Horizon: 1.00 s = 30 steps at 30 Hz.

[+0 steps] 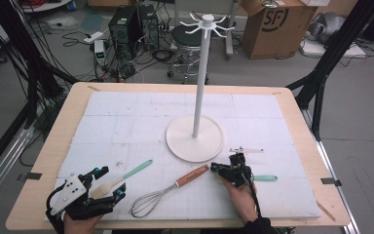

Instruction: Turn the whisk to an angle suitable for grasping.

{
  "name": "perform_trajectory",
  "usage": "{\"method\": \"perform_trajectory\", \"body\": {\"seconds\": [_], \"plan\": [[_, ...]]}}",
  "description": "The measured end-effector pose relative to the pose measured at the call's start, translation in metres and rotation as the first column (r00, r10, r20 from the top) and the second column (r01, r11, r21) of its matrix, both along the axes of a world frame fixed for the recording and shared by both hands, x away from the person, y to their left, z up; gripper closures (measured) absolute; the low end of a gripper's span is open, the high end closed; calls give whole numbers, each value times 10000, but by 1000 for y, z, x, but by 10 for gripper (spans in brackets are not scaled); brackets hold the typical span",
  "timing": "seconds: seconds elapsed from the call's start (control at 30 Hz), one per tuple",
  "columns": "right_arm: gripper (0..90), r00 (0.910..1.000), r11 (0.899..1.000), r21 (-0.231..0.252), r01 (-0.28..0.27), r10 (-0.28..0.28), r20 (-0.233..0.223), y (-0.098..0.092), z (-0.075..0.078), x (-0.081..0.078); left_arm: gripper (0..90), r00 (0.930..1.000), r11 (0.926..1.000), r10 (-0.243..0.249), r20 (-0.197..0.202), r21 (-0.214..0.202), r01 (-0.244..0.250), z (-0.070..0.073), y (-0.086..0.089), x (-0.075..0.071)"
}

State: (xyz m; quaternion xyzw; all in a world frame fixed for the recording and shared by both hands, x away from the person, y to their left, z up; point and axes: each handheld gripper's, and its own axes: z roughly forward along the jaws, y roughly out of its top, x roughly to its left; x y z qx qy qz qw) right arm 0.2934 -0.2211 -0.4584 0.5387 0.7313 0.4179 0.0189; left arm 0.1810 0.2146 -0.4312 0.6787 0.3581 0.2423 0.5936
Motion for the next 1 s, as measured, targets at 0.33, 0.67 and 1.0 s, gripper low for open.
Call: {"method": "perform_trajectory", "body": {"seconds": [0.33,0.67,1.0], "plan": [[900,9999,10000,12,-38,38,-150,8,0,1,191,10000,10000,-34,19,20,33,0,0,0],[900,9996,9997,55,-221,222,-179,18,-1,3,191,10000,10000,19,36,-16,-19,0,0,0],[900,9993,9994,101,-325,327,-186,22,-1,3,192,10000,10000,-7,45,2,7,1,0,0]]}}
